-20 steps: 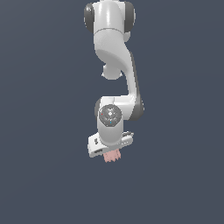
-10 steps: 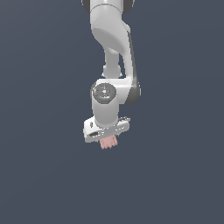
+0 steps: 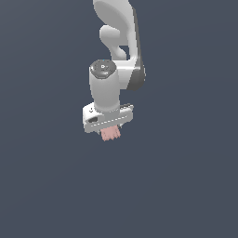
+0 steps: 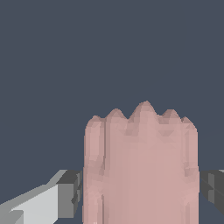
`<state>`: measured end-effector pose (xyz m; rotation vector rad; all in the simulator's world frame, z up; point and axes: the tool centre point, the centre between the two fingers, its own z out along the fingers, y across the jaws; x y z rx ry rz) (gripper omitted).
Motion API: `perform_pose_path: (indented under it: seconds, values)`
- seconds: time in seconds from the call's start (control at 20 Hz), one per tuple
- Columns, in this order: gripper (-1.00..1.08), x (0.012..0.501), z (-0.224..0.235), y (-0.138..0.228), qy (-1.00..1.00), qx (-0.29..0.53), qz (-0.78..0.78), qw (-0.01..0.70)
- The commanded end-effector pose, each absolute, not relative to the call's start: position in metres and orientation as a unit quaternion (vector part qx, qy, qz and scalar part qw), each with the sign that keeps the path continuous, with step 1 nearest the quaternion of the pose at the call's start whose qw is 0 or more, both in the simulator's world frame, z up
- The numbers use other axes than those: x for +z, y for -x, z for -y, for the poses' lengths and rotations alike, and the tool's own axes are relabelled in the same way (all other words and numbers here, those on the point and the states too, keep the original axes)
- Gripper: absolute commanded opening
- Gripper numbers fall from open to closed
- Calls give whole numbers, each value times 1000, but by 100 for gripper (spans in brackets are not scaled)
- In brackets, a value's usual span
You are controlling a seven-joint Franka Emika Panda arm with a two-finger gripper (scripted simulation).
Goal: Pick up the object and move it to a goal position.
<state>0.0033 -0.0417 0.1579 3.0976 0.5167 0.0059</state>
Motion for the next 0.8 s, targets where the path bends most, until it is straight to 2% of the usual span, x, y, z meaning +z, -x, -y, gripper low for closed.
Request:
perform_pose_path:
  seconds: [0.0, 0.35, 0.75]
  values:
    - [-100, 170, 46, 9, -986, 1, -165, 0]
    - [-100, 197, 55, 33, -986, 0, -165, 0]
    - [-100, 208, 59, 41, -986, 0, -165, 0]
